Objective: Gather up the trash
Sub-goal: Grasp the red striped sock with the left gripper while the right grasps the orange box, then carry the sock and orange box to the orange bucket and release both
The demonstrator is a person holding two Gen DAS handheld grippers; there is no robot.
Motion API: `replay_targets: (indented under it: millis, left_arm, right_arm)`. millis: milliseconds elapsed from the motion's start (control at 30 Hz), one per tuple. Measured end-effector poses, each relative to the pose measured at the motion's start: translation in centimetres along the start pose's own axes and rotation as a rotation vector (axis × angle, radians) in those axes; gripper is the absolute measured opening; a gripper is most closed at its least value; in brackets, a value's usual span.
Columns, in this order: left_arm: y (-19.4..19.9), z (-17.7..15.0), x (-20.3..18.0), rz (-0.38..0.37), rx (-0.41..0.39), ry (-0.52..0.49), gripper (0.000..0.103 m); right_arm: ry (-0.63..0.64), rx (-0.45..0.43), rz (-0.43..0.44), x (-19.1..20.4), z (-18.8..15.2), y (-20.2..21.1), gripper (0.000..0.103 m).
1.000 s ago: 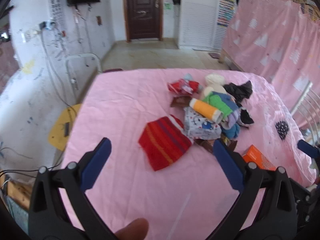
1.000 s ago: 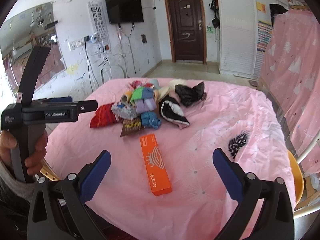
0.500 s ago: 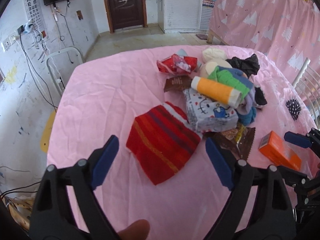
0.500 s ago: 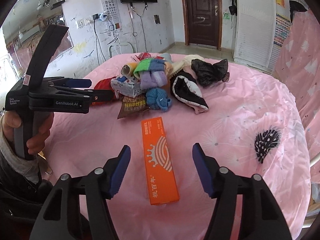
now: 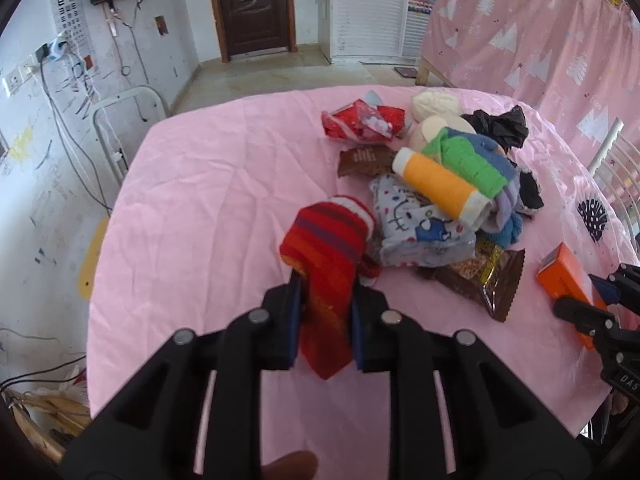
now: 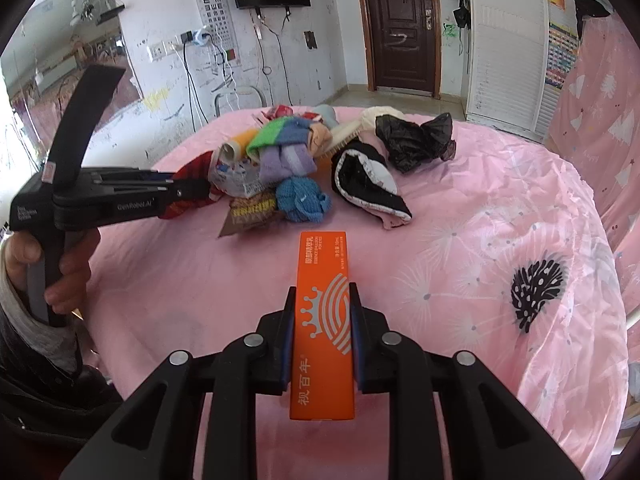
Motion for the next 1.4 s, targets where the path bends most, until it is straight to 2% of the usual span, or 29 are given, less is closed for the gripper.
replay_targets:
  millis: [267, 500, 667, 967, 1233, 1400]
  left_arm:
    - [3.5, 0.0, 0.6, 0.044, -0.056, 0.019, 0.018]
    - [5.9, 2.1, -2.7, 0.039, -0.108, -0.038, 0.019]
    - [6.5, 4.5, -7.2, 0.003, -0.133, -0.102, 0.019]
    - [5.3, 7.6, -15.4, -0.094, -0.130, -0.195, 0.019]
    - [3.3, 9.5, -24.1, -0.188, -0.092, -0.307, 0.019]
    - [1.3, 10.0, -30.7, -0.302, -0.032, -0.369, 0.019]
  right_arm:
    - [-0.030, -0.060, 0.036, -0.7, 0.8, 2.6, 0.012]
    - [-0.057, -0.133, 0.006, -2.7, 1.8, 5.3, 0.012]
    - [-0.100, -0.180, -0.039, -6.0, 2.1, 7.3, 0.012]
    - [-0.170, -0.218, -0.144, -13.1, 1.5, 10.3, 0.012]
    - [-0.231, -0.246, -0.250, -19.4, -0.2, 13.2, 0.012]
    - [-0.295, -0.273, -0.308, -23.1, -1.6, 15.4, 0.012]
Point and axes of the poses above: each gripper's, at about its wrist camera, not at the fingertips, and y roughly against the way its jaws point, x to its left, z to its top, the point moved 6 cm from there along -y, roughly the way its jaws point, and after that the axes turned 3 degrees about -z, right-handed, at the moved point
